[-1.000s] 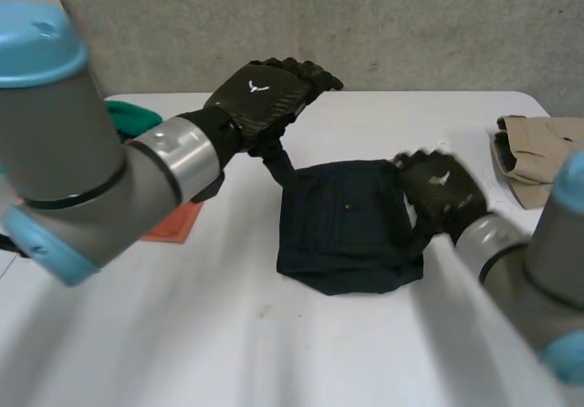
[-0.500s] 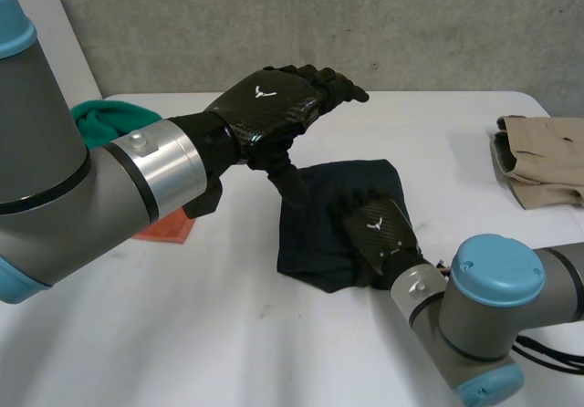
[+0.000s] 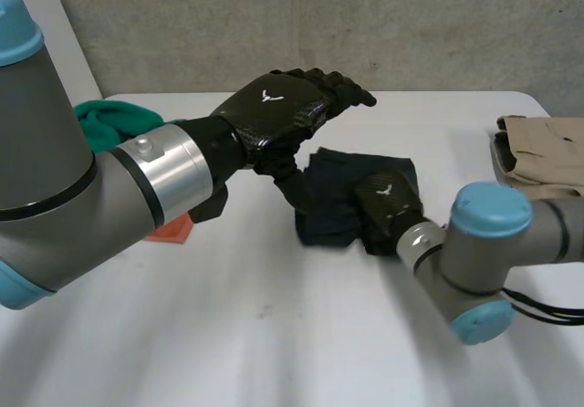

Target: Fold the laundry.

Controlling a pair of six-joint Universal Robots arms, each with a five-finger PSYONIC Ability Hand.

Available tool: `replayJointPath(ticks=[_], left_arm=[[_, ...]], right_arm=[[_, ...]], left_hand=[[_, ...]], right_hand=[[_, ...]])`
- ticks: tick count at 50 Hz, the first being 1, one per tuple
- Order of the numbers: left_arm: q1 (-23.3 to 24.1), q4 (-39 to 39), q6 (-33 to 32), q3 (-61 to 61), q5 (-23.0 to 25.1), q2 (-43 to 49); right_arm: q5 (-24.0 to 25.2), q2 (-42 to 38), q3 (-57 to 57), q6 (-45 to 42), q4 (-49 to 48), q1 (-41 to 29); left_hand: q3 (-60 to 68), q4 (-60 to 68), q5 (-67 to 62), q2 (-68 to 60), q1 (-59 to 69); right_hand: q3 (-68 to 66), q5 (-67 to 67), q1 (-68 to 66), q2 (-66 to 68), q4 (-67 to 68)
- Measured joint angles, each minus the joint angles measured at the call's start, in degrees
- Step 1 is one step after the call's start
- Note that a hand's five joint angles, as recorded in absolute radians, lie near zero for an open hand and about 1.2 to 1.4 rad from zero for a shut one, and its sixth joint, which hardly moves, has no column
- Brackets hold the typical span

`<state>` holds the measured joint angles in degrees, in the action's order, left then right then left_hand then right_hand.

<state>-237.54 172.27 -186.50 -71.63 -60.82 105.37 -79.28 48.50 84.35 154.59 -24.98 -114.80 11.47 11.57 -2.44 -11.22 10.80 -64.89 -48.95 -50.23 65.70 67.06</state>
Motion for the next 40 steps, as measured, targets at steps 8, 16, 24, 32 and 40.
replayJointPath(ticks=[8,16,24,32,40], left_arm=[[0.5,0.0,0.0,0.0,0.0,-0.2],[0.9,0.1,0.0,0.0,-0.1,-0.6],[0.9,0.2,0.0,0.1,-0.2,-0.7],[1.0,0.2,0.0,0.2,-0.3,-1.2],[1.5,0.2,0.0,0.1,-0.4,-1.7]], right_arm=[[7.5,2.5,-0.2,-5.0,1.8,9.5],[21.8,6.1,-4.1,-11.1,1.1,20.8],[31.9,7.1,-15.1,-8.3,-0.1,29.2],[35.2,1.7,-26.0,9.0,-16.0,38.2],[35.2,-8.1,-30.5,25.3,-33.7,44.1]], left_hand=[[0.0,0.0,0.0,0.0,0.0],[0.0,0.0,0.0,0.0,0.0],[0.0,0.0,0.0,0.0,0.0],[0.0,0.0,0.0,0.0,0.0],[0.0,0.0,0.0,0.0,0.0]], right_hand=[[0.0,0.0,0.0,0.4,0.9],[0.0,0.0,0.0,0.4,0.9],[0.0,0.0,0.0,0.4,0.9],[0.0,0.0,0.0,0.4,0.9],[-1.0,0.0,0.0,0.4,1.0]])
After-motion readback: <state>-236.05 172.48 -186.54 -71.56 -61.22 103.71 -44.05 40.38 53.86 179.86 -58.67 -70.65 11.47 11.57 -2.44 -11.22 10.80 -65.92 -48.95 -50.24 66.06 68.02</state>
